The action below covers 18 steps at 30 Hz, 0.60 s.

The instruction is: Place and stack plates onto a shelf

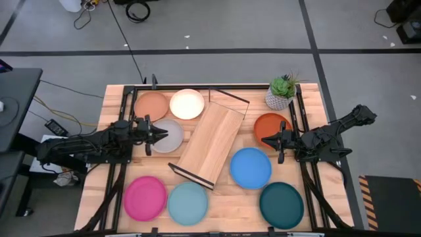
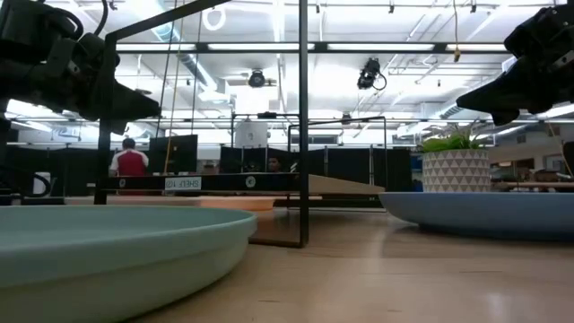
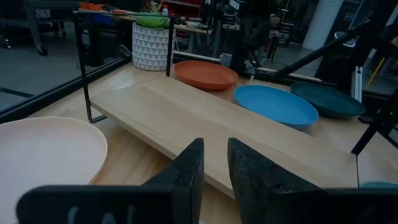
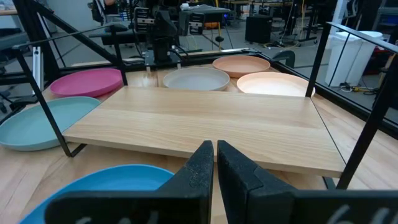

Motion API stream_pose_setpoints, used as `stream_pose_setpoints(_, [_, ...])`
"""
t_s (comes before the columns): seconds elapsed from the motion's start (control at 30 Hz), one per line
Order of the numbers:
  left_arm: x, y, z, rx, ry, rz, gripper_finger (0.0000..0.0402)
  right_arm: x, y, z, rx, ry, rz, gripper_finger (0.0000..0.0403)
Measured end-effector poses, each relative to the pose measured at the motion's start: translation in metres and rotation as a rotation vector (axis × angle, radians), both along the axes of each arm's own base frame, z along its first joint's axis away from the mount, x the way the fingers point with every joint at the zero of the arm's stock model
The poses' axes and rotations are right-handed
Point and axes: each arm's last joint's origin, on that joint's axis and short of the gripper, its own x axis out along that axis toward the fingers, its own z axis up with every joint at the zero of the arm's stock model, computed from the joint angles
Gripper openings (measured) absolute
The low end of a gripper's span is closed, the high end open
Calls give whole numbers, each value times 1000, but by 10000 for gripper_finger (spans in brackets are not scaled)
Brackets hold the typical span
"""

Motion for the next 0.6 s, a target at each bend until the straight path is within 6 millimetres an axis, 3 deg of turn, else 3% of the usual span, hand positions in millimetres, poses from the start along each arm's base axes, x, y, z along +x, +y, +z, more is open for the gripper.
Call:
stream_pose_setpoints(0.23, [1, -2, 8, -14, -82, -60, 78, 0, 0, 0, -2, -3, -17, 28])
stream_pose_setpoints(0.6, [-1, -14, 20, 96, -203, -477, 78, 1, -2, 24, 85, -238, -101, 28])
